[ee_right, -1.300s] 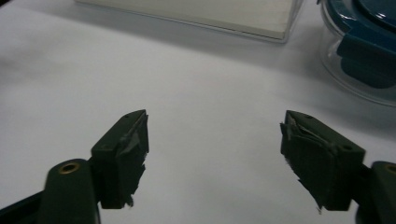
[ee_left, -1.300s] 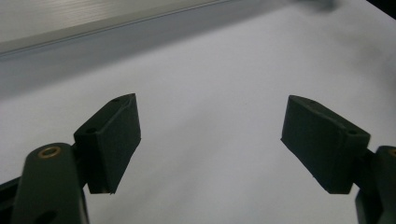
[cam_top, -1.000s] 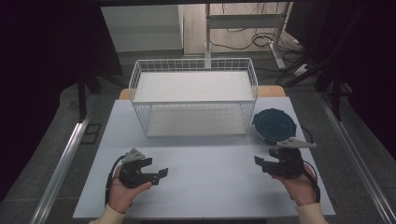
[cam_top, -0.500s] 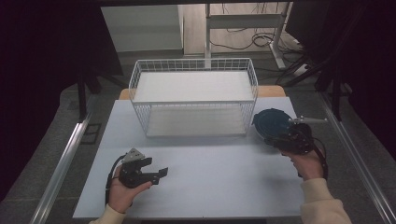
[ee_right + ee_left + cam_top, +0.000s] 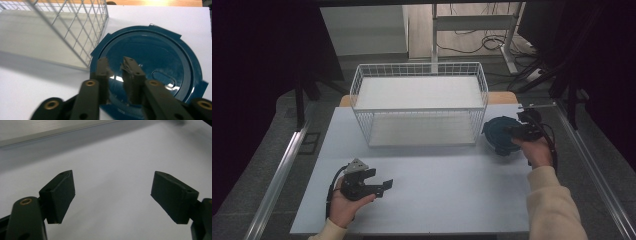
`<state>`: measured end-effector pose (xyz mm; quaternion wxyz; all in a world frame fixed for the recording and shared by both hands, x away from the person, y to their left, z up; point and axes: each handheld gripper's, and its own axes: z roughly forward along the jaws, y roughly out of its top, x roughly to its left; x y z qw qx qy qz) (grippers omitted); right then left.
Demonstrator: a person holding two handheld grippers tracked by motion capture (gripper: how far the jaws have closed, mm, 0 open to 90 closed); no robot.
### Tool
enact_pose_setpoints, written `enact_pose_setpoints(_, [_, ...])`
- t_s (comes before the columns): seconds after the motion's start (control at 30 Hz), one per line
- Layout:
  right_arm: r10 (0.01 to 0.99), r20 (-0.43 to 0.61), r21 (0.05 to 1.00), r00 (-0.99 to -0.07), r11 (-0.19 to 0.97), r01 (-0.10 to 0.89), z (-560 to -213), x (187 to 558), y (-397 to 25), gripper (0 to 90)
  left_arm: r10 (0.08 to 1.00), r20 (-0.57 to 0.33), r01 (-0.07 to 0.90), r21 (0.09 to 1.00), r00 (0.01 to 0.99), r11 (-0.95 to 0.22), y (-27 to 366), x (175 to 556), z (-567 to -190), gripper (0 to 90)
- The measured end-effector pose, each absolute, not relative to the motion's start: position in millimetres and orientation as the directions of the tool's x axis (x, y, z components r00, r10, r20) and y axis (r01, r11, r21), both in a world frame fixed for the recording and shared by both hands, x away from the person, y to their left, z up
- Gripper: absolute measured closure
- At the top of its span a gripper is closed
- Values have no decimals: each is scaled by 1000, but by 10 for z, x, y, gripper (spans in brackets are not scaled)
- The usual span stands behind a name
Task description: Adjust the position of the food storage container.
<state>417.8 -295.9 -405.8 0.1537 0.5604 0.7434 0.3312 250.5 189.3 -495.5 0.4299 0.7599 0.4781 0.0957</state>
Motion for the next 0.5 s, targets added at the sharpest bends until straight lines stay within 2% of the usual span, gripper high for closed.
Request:
enact_pose_setpoints(0.17, [939,132,650,-318,160,743,-4058,4373,-2940,885,812,-261,653,735,522,-184,1898,2539,-4979,190])
enact_pose_setpoints(0.33, [941,133,638,-310,158,754,-4091,4519,-2883,894,814,-255,652,735,523,-188,1899,2531,-4984,191])
enact_pose_setpoints(0.5, [946,91,635,-312,186,749,-4148,4737,-2817,895,816,-253,654,732,519,-190,1891,2533,-5002,192])
